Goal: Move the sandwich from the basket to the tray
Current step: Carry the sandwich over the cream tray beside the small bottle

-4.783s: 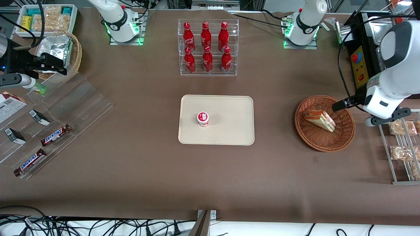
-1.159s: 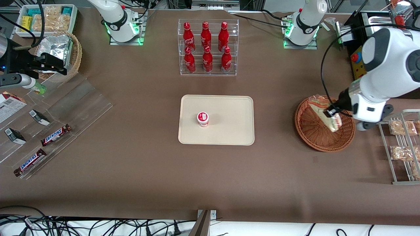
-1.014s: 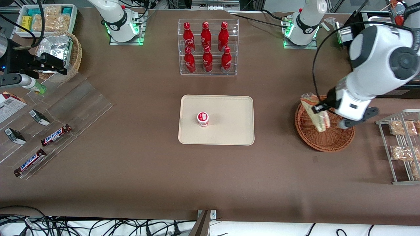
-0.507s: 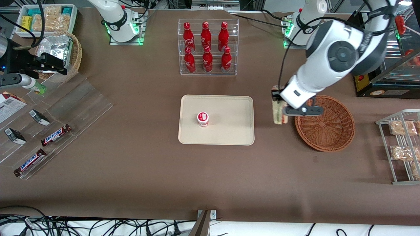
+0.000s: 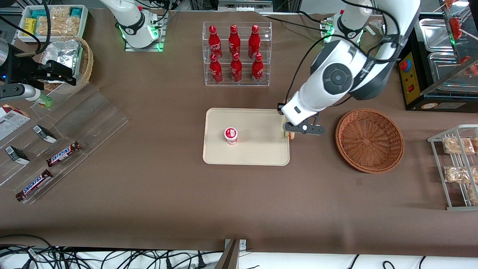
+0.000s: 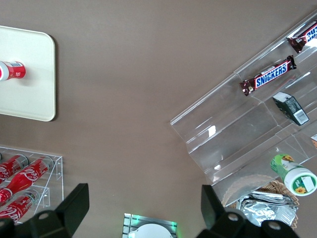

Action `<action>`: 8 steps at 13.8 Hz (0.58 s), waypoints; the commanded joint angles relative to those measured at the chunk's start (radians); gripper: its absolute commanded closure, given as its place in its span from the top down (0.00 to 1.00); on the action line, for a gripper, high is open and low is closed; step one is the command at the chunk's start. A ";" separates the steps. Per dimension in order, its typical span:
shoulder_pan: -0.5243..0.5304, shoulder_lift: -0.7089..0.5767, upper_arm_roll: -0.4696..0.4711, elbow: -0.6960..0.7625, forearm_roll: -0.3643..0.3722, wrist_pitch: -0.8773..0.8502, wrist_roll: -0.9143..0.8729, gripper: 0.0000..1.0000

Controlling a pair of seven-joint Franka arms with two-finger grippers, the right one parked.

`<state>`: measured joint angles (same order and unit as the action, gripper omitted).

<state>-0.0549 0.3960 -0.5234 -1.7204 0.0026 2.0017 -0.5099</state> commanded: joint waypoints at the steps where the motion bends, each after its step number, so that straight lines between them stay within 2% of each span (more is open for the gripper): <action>1: -0.048 0.081 0.000 0.033 0.075 0.051 -0.094 0.00; 5: -0.092 0.179 0.000 0.031 0.189 0.140 -0.208 0.00; 8: -0.108 0.230 0.002 0.033 0.230 0.175 -0.236 0.00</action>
<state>-0.1499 0.5917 -0.5231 -1.7194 0.1939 2.1677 -0.7193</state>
